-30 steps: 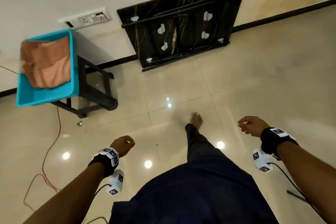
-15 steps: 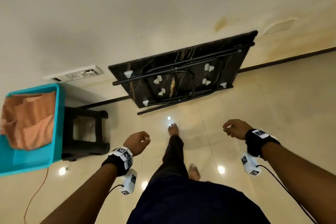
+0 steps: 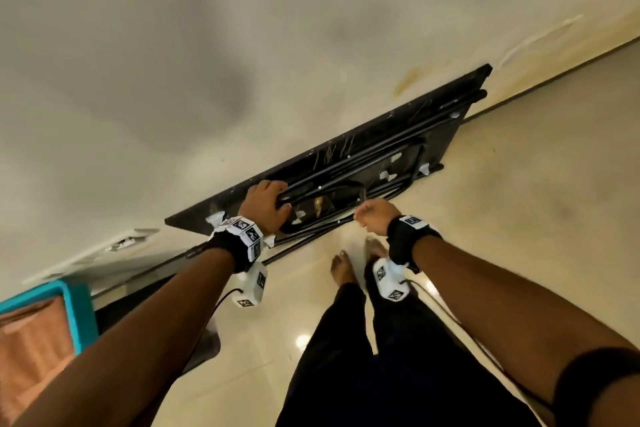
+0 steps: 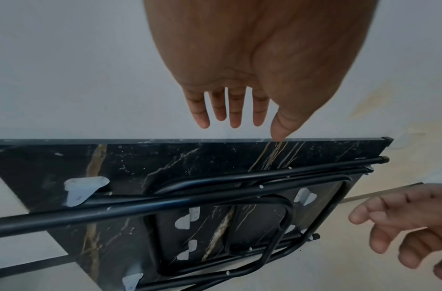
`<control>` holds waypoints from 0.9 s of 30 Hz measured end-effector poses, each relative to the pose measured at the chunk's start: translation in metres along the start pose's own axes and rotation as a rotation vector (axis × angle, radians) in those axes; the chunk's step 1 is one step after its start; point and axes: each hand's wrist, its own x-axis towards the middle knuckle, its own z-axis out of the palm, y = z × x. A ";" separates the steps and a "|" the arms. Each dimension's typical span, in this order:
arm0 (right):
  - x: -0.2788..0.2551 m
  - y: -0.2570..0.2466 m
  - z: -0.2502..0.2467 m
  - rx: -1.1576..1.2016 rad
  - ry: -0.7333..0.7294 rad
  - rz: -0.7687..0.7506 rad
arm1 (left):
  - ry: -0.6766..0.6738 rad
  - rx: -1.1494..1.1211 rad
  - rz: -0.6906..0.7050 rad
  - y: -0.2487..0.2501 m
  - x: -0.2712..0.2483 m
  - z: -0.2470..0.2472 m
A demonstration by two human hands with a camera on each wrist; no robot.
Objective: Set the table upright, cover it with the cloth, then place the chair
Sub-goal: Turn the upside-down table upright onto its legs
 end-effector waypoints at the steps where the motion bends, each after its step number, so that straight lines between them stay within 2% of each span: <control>1: 0.010 -0.004 0.008 0.058 0.020 0.024 | -0.012 0.005 0.006 0.002 0.012 0.000; 9: 0.072 -0.027 0.044 0.401 0.012 0.282 | -0.028 0.050 0.100 0.007 0.087 0.025; 13: 0.096 -0.035 0.048 0.602 0.059 0.361 | -0.029 0.133 0.175 -0.009 0.098 0.032; 18: 0.121 -0.043 0.067 0.996 0.045 0.405 | 0.012 0.262 0.279 -0.028 0.098 0.044; 22: 0.144 -0.049 0.086 1.335 0.275 0.382 | 0.039 0.279 0.309 -0.030 0.102 0.042; 27: 0.161 -0.048 0.096 1.488 0.430 0.330 | 0.059 0.299 0.315 -0.030 0.102 0.044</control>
